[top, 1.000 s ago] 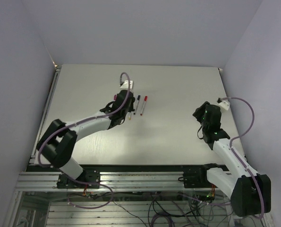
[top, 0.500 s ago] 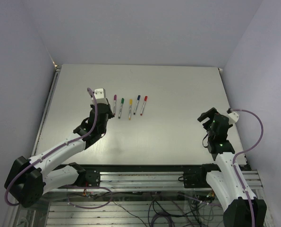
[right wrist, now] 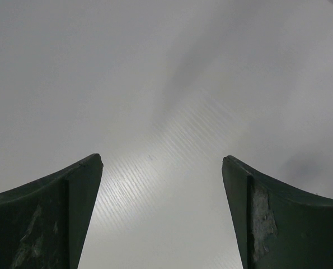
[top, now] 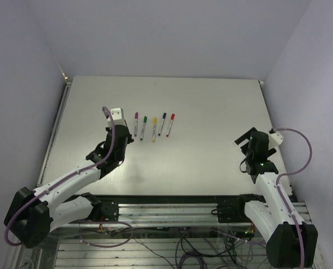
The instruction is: Insert the pens into the pen caps
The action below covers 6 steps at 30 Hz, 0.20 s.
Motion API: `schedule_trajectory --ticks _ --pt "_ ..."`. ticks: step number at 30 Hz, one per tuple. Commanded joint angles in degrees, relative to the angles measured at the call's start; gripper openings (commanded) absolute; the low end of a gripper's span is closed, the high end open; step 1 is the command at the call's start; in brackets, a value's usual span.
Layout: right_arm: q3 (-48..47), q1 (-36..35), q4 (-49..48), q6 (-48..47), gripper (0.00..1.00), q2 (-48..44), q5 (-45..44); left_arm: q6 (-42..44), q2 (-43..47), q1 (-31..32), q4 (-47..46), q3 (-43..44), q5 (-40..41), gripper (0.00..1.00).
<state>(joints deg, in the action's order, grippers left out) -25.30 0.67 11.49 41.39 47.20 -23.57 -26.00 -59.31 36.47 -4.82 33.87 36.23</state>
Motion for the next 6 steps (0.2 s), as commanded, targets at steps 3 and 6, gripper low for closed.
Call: schedule_trajectory --ticks 3,6 --pt "-0.39 0.28 0.74 1.55 0.86 -0.86 -3.29 -0.44 -0.66 -0.27 -0.18 0.48 1.48 0.29" --pt "-1.09 0.3 1.61 1.55 0.87 -0.03 -3.3 -0.41 -1.47 -0.26 -0.11 0.79 1.48 0.29"
